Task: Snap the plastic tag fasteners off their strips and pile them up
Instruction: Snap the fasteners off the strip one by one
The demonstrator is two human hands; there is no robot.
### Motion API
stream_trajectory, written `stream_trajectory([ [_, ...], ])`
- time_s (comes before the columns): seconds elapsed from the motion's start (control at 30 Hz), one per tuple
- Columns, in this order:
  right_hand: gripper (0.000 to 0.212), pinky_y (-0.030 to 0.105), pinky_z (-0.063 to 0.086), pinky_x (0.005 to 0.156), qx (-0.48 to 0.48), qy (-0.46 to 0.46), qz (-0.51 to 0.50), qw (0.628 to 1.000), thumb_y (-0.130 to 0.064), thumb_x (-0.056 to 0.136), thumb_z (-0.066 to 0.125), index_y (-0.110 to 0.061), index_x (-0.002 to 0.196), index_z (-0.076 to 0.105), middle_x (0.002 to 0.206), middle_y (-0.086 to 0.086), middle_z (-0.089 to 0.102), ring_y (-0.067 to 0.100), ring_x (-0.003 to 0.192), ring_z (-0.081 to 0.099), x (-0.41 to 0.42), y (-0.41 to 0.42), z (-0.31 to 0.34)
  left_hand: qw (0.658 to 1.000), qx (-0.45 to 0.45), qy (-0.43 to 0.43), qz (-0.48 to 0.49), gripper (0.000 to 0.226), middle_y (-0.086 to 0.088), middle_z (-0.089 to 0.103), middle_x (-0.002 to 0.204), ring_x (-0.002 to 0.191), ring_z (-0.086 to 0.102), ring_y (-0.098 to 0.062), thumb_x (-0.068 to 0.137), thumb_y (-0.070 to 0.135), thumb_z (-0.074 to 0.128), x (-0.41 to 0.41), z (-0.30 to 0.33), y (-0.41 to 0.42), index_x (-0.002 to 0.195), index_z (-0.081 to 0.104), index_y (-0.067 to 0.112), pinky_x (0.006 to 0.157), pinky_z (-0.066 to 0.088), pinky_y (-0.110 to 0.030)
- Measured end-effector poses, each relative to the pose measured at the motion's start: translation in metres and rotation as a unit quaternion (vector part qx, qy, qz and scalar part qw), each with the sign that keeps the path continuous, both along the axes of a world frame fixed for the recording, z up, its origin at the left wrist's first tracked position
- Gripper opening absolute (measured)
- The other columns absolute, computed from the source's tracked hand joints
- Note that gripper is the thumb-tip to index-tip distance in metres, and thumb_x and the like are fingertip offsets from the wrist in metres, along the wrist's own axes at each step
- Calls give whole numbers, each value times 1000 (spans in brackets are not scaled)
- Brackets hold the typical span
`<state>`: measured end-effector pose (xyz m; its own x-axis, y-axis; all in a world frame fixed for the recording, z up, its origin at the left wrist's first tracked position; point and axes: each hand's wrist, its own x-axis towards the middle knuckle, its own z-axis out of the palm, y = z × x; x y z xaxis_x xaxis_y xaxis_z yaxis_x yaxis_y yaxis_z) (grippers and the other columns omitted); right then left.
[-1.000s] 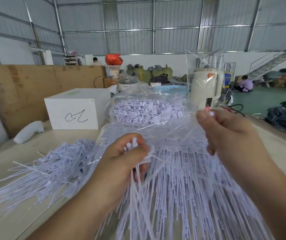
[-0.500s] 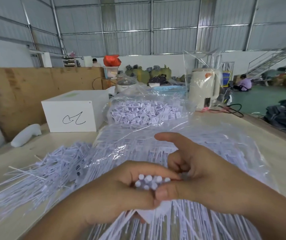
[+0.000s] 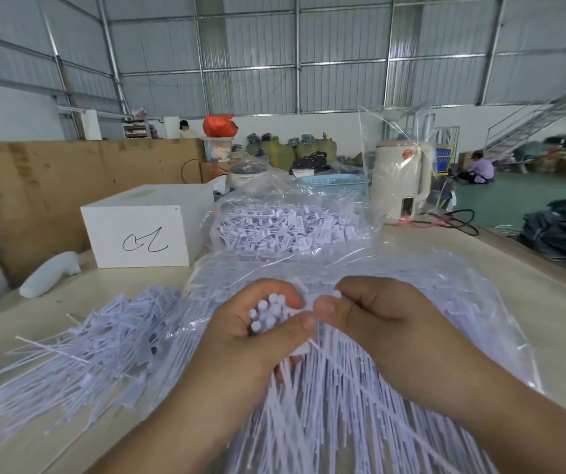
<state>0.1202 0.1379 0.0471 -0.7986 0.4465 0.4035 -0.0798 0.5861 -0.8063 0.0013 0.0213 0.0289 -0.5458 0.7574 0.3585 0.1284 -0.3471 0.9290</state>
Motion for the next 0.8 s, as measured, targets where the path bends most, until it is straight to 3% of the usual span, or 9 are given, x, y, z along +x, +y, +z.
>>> stream_trajectory([
  [0.1,39,22,25,42,73,51,-86,992,-53,85,53,-26,59,42,43,-9,34,9,42,28,-9,-13,-8,998,34,-1,56,26,7,57,62,55,54,-5,57,25,90,8,-2,3,67,67,25,49,46,-17],
  [0.2,46,18,28,40,88,110,-154,978,-51,88,53,-22,57,35,43,-10,37,8,39,31,-7,-10,-5,997,20,-7,79,27,8,58,63,55,54,-5,53,36,85,7,-4,1,71,69,26,51,46,-17],
  [0.3,46,17,26,43,30,92,-42,994,-57,88,55,-20,64,41,50,-9,32,5,44,29,2,3,0,1000,0,-4,23,21,6,64,69,58,60,-7,57,23,85,4,-2,-2,73,71,23,51,48,-17],
  [0.4,27,34,24,47,10,22,72,997,-56,85,53,-30,80,46,55,-2,33,19,50,28,3,5,-5,999,3,21,-37,23,4,70,76,69,65,-5,56,27,80,0,2,-5,78,73,23,58,49,-14],
  [0.5,33,46,29,51,3,-21,96,995,-62,81,50,-42,106,46,61,7,42,32,55,35,-1,5,-13,996,-9,38,-83,25,-1,74,87,68,67,-5,67,12,72,-5,3,-8,89,74,23,53,49,-15],
  [0.57,35,37,37,54,-1,-30,107,994,-61,83,51,-45,114,48,62,-5,51,22,57,46,-2,7,-17,989,-24,58,-136,31,-4,74,89,71,67,-6,74,4,64,-6,5,-11,98,73,22,53,48,-13],
  [0.63,25,26,43,56,-5,-30,115,993,-54,87,50,-39,107,57,66,-7,58,7,61,54,-4,5,-19,980,-29,72,-182,32,-11,71,85,75,68,-13,80,0,62,-10,6,-12,106,70,17,54,49,-14],
  [0.73,25,22,44,57,-27,-15,104,994,-49,89,51,-30,100,62,67,-4,63,3,59,56,-8,-1,-21,977,-29,73,-199,33,-15,69,85,79,68,-22,79,6,70,-13,3,-10,111,66,14,59,51,-27],
  [0.8,29,24,47,56,-55,7,86,995,-51,89,54,-28,106,59,71,1,64,6,58,56,-10,-6,-25,982,-14,64,-179,35,-14,70,85,74,70,-23,74,-3,73,-10,-1,-7,105,67,13,67,54,-33],
])
